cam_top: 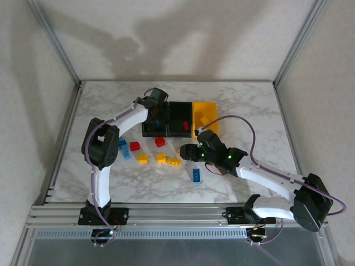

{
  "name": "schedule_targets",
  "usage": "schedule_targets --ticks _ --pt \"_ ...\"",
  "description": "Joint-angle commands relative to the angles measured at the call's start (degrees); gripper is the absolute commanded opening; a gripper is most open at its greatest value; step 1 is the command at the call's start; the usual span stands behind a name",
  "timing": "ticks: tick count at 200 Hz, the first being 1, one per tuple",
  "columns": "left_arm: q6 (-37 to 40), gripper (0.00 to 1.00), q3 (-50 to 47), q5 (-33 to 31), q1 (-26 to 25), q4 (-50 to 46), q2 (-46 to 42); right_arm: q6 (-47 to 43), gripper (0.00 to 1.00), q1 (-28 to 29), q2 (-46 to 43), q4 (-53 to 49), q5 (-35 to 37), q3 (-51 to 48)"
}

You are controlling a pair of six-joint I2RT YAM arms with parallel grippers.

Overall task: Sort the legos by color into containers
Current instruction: Place the lego in the container, then pick up the lego from the center of the table.

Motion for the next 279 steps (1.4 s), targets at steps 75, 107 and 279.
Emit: schedule_targets --ticks 75,107,279 --pt "0.58 0.57 -4.61 3.71 -0.60 -0.12 -15.23 1.99 0.67 -2.14 -4.11 -11.27 7.40 2.82" --pt "1.46 0.59 -12.09 8.55 -1.77 3.33 -23.84 4.04 0.67 -5.66 -5.07 -19.64 10.93 4.73" --pt "-14.51 0.82 -45.05 -4.96 -14.67 17.81 -43.06 6.64 0.66 -9.57 -8.02 -19.00 9.25 -0.86"
